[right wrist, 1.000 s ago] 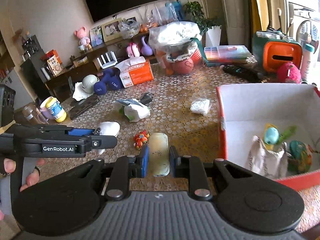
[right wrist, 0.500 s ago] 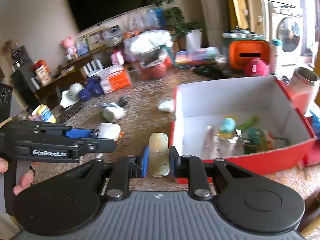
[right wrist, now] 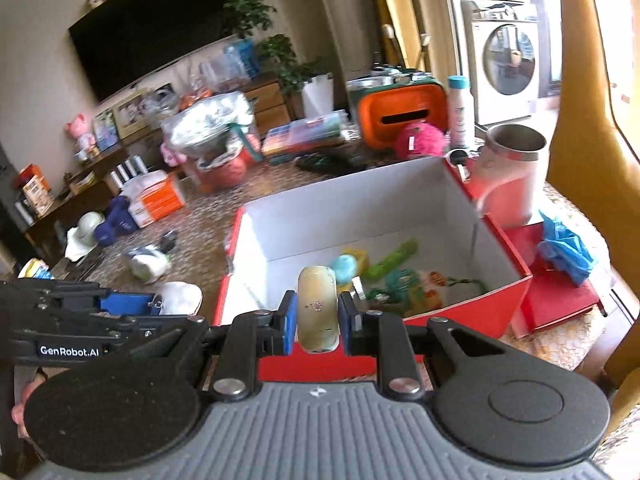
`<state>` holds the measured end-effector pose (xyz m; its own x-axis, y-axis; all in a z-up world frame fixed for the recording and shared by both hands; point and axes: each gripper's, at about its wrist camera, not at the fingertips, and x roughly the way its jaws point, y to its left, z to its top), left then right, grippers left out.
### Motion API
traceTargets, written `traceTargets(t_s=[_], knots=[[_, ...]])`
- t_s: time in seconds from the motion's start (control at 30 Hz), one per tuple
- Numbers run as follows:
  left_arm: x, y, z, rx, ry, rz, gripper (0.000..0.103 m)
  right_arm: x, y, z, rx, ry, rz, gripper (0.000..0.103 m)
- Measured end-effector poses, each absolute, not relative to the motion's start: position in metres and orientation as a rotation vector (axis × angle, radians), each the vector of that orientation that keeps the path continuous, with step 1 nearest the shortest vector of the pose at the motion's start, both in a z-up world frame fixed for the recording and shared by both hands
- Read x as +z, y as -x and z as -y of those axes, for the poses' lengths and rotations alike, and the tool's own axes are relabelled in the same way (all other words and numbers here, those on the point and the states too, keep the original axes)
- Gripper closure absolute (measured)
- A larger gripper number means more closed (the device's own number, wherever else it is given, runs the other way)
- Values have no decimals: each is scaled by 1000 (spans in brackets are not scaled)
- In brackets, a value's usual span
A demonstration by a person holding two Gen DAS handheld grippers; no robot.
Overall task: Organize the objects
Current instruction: 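Carry the white plush and beige cylinder into the shoebox and open both tools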
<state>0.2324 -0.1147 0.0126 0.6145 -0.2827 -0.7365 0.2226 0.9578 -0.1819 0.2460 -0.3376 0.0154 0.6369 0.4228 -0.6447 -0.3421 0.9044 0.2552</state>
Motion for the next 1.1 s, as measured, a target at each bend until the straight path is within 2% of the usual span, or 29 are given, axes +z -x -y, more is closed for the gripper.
traceTargets(t_s=[0.77,1.1], knots=[[-31,-339,173,-165,-78,-941,56,-36,-348,352,325,-84,-847,82],[-49,-361,194,-168,-88,-980,56,-61,-375,353,293,-55,-906,82]])
